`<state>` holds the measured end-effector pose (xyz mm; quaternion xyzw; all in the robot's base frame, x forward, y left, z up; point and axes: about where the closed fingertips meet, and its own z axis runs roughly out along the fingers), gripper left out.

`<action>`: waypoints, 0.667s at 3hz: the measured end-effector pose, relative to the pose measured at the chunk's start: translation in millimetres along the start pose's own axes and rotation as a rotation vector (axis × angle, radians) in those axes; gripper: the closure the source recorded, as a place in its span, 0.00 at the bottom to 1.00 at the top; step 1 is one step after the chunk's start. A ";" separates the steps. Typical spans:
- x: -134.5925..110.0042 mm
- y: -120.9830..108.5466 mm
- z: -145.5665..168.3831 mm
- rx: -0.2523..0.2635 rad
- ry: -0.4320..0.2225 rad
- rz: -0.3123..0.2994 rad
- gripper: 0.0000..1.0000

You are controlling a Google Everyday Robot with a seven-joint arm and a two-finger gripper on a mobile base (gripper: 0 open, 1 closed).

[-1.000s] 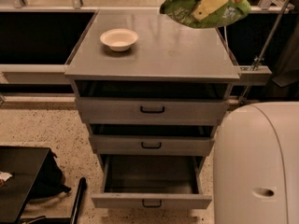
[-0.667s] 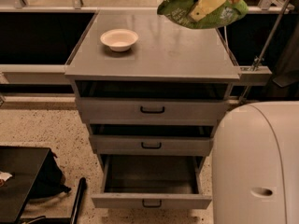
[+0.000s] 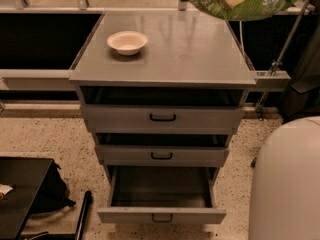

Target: Place green rice chip bag into bottom drawer

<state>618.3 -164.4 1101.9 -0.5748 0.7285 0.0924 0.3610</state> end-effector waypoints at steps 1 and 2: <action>-13.0 26.3 -72.1 0.066 -0.031 0.006 1.00; -22.1 34.6 -125.4 0.172 -0.056 -0.002 1.00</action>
Offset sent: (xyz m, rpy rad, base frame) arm -0.2325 -0.1457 0.1300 -0.2647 0.3280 0.0967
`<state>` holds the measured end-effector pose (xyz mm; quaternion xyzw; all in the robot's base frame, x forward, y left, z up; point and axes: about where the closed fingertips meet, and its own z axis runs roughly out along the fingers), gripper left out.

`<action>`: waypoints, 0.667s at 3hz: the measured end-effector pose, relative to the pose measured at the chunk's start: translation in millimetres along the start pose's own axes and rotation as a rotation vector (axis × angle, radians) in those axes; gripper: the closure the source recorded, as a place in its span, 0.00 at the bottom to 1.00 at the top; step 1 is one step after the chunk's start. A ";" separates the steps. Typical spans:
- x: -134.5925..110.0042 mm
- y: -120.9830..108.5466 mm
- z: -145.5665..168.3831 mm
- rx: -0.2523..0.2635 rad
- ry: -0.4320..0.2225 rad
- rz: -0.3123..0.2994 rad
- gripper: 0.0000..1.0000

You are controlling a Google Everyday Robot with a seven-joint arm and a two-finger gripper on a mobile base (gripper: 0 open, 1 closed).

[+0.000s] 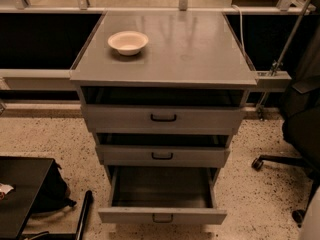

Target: Place green rice chip bag into bottom drawer

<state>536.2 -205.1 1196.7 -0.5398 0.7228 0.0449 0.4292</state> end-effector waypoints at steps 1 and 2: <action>-3.9 -6.5 2.4 0.021 -0.016 0.001 1.00; -0.8 -8.8 8.2 0.012 -0.043 0.016 1.00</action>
Offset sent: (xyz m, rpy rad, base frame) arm -0.0088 0.0086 -0.0357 0.0594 0.0192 0.0174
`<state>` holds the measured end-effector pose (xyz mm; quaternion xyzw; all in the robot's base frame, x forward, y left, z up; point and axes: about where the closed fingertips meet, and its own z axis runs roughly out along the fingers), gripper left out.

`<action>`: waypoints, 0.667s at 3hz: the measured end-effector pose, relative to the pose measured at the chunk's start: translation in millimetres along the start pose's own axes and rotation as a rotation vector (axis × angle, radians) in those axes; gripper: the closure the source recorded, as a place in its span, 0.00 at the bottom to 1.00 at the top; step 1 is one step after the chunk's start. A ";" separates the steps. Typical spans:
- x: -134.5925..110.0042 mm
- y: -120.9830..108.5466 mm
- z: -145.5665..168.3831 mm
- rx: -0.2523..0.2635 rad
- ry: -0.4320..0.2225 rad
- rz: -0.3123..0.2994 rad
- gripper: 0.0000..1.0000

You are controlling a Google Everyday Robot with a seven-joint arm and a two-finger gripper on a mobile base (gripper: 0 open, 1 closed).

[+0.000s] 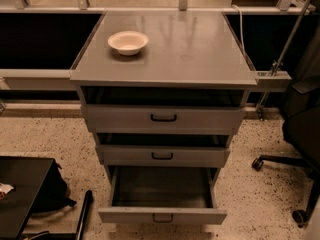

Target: Place green rice chip bag into bottom drawer

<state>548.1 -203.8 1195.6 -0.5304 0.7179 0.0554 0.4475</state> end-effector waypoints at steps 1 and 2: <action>-1.7 7.0 -33.3 0.039 -0.114 0.015 1.00; -38.8 40.2 -117.0 0.189 -0.263 -0.074 1.00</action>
Offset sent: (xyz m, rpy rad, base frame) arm -0.1607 0.0212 -0.2811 0.4165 0.2507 -0.0146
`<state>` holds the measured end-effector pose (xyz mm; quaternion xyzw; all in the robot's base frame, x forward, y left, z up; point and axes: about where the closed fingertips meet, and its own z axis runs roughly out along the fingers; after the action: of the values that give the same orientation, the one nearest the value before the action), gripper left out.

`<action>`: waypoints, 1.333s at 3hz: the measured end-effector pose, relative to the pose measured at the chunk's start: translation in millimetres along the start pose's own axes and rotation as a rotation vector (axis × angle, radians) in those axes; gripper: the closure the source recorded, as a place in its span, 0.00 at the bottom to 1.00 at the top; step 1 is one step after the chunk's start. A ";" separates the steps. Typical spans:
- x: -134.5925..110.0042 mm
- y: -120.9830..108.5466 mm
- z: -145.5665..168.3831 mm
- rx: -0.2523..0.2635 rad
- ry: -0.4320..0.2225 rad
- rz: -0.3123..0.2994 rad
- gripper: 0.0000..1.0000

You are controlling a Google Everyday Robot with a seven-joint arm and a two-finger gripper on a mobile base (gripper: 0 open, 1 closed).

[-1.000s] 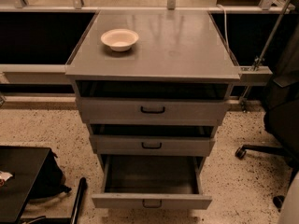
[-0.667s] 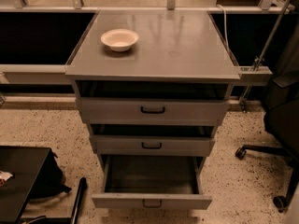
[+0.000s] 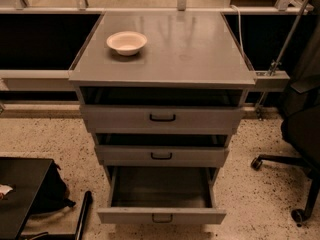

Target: Place green rice chip bag into bottom drawer

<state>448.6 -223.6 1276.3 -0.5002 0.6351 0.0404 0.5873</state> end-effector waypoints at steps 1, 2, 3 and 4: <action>-88.3 66.9 -47.6 0.027 -0.168 -0.146 1.00; -102.2 97.9 -46.2 -0.012 -0.217 -0.174 1.00; -106.2 104.8 -46.5 -0.018 -0.222 -0.182 1.00; -119.9 128.0 -51.6 0.020 -0.264 -0.204 1.00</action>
Offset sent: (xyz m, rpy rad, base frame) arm -0.0729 0.0371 0.0420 0.0163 -0.1573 0.0763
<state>301.9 -122.6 1317.8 -0.5465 0.4986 0.0395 0.6717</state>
